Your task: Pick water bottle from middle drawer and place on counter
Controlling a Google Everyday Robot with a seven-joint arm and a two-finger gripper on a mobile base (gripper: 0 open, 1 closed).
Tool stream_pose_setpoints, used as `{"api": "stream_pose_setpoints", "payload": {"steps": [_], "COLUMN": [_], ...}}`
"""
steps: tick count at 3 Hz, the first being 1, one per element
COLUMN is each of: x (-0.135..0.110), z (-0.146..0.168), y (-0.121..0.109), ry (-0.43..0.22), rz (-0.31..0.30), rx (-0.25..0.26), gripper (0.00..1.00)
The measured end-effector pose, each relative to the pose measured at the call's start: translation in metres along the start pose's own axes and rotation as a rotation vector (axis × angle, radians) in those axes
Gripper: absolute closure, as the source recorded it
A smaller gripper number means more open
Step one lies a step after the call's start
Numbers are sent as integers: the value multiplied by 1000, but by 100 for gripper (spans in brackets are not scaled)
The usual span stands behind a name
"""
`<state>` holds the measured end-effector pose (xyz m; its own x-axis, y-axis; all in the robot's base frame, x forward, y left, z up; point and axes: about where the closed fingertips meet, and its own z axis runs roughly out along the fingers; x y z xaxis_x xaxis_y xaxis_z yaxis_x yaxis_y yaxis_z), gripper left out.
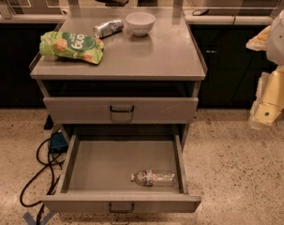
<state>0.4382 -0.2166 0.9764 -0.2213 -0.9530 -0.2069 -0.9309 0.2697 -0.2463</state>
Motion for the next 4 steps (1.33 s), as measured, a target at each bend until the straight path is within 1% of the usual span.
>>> {"api": "stream_pose_setpoints", "payload": {"steps": [1,2,3,4], "x": [0,-4,-3,-6], "z": [0,-1,30,94], "y": [0,2,16,44], "ry": [0,-21,-74,-147], "rz": [0,-16,-68,-151], "rx": [0,8,-10,-41], "gripper": [0,0,0,0]}}
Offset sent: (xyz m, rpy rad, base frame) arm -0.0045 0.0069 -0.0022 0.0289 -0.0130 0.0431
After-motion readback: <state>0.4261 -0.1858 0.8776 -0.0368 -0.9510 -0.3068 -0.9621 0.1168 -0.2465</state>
